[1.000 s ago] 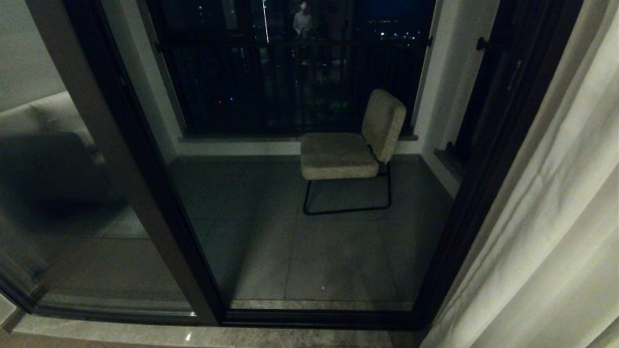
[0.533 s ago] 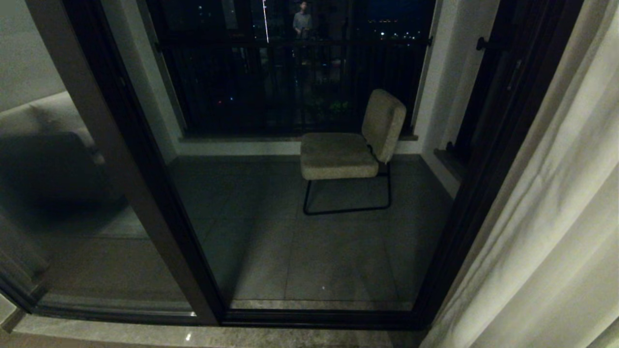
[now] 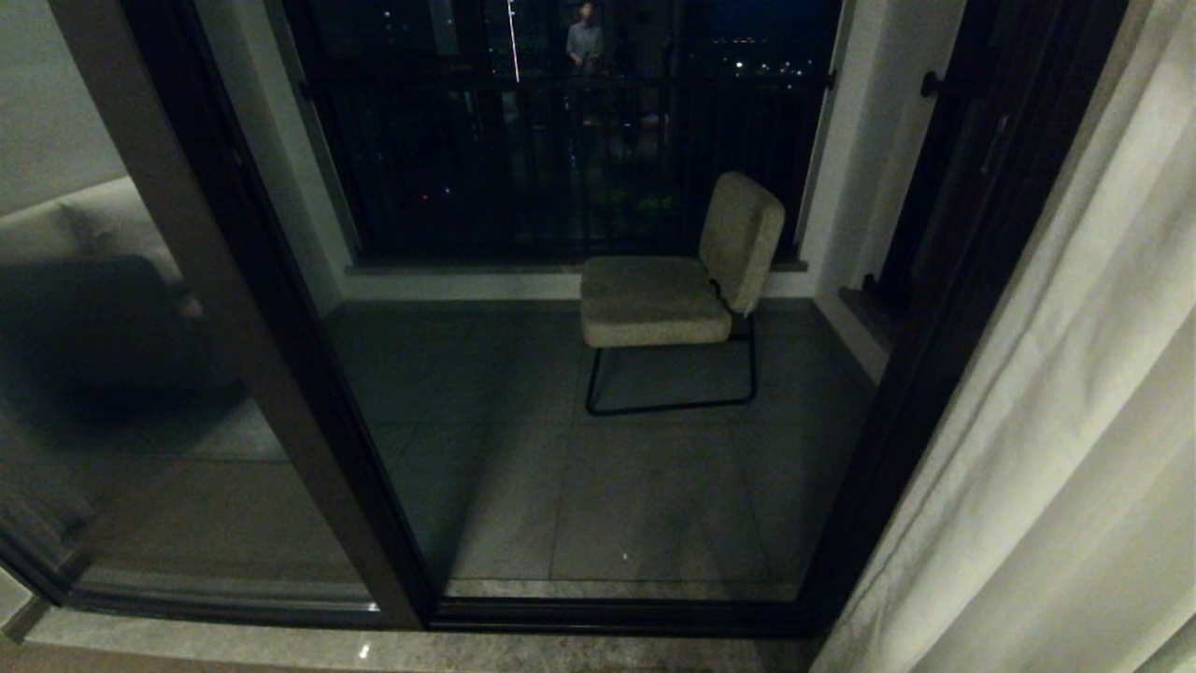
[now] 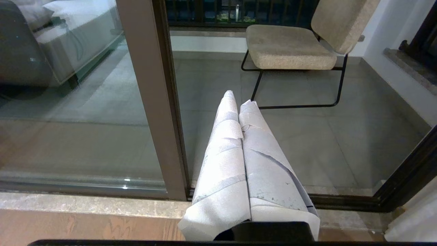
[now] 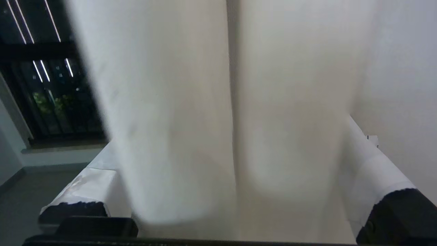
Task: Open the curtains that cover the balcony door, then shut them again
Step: Close the inner curtains on both sides
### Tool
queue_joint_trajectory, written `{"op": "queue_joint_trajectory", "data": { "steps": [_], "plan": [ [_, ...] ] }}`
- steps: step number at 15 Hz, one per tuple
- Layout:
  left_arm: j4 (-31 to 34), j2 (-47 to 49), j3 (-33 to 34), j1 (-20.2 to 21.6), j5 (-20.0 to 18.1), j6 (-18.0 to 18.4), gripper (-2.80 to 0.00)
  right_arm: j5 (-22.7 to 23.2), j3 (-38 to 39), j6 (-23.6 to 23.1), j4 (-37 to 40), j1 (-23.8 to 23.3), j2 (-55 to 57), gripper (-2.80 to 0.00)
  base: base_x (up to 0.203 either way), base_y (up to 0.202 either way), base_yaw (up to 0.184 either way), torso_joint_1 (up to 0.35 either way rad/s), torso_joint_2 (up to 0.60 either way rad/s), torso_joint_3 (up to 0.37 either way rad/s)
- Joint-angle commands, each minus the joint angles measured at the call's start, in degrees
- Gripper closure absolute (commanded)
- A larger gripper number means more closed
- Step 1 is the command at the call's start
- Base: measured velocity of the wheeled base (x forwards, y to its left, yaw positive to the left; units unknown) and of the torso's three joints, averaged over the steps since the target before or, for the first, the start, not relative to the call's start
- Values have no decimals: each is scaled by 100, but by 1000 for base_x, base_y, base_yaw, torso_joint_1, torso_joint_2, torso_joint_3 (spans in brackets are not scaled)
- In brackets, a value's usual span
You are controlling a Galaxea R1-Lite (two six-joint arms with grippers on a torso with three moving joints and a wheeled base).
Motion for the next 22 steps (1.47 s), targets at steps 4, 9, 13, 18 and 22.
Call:
{"op": "queue_joint_trajectory", "data": {
  "steps": [4, 9, 13, 18, 22],
  "plan": [
    [0, -1, 0, -1, 5, -2, 0, 15, -537, 88, -16, -37, 606, -280, 0, 0, 0, 0, 0, 0],
    [-6, -1, 0, -1, 5, -2, 0, 15, -533, 105, -13, -37, 537, 0, 0, 0, 0, 0, 0, 0],
    [2, -1, 0, -1, 5, -2, 0, 40, -517, 105, -7, -37, 458, 0, 0, 0, 0, 0, 0, 0],
    [-6, -1, 0, -1, 5, -2, 0, 41, -516, 105, -7, -37, 457, 0, 0, 0, 0, 0, 0, 0],
    [2, -1, 0, -1, 5, -2, 0, 41, -516, 105, -7, -37, 436, 0, 0, 0, 0, 0, 0, 0]
  ]
}}
